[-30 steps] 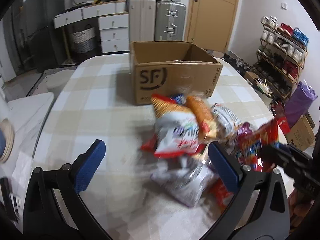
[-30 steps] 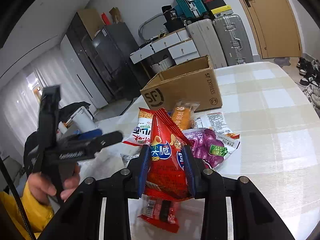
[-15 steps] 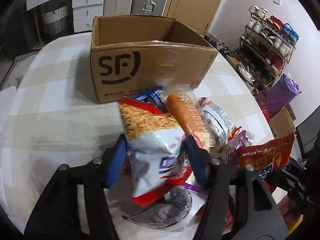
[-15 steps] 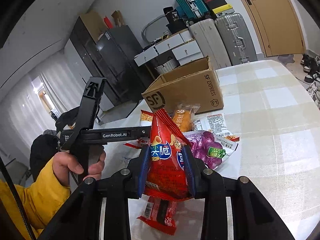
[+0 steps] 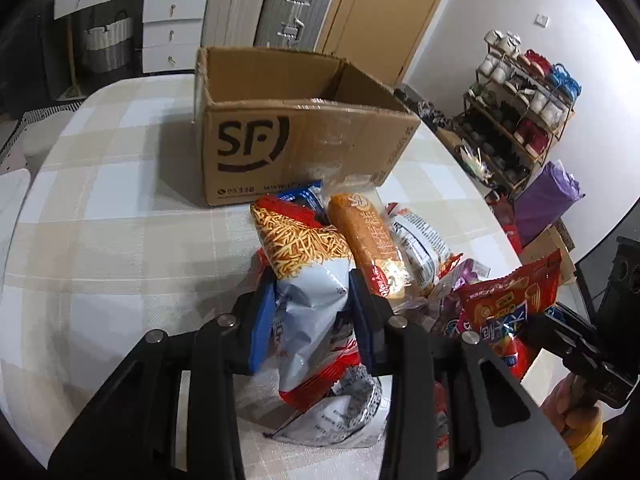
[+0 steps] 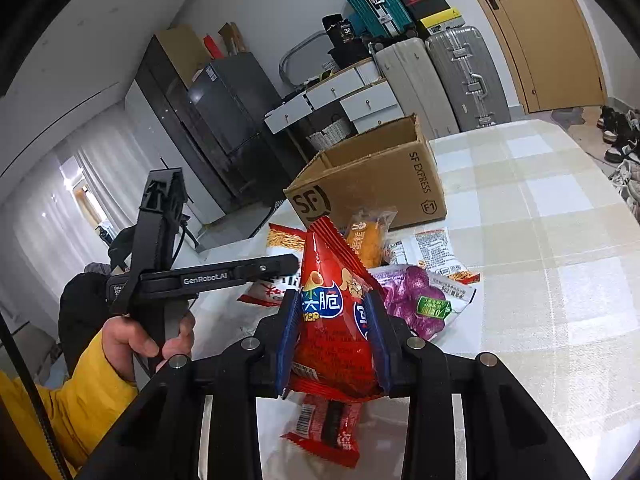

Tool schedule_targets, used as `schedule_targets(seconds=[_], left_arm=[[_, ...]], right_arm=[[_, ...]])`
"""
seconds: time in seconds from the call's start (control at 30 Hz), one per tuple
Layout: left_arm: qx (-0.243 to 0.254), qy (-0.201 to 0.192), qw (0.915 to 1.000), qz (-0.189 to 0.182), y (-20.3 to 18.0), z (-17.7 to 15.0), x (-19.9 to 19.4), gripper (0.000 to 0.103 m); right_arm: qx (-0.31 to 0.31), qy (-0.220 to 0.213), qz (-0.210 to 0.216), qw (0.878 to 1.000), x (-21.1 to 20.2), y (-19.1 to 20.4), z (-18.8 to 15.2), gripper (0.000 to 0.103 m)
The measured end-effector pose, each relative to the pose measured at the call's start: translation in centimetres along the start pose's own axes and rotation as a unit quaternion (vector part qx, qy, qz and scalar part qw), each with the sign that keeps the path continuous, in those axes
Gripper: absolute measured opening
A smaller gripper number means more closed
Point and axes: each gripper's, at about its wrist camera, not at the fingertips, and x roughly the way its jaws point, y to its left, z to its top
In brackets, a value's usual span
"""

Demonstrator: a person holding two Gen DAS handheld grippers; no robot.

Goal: Organize snacks
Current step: 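Lift both held packets and carry them over the open SF box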

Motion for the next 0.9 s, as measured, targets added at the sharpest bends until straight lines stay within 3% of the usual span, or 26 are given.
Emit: schedule_targets(seconds=[0.53, 0.9], left_arm=[[-0.008, -0.082, 0.9964, -0.023, 0.8, -0.4, -10.1, 0.031], [0.004, -0.131, 0.9911, -0.026, 0.4, 1.2, -17.5, 0.031]], right_arm=[[-0.003, -0.023, 0.005, 1.000, -1.9, 2.6, 1.7, 0.033], [-0.023, -0.053, 0.024, 0.998, -3.7, 5.1, 6.7, 0.033]])
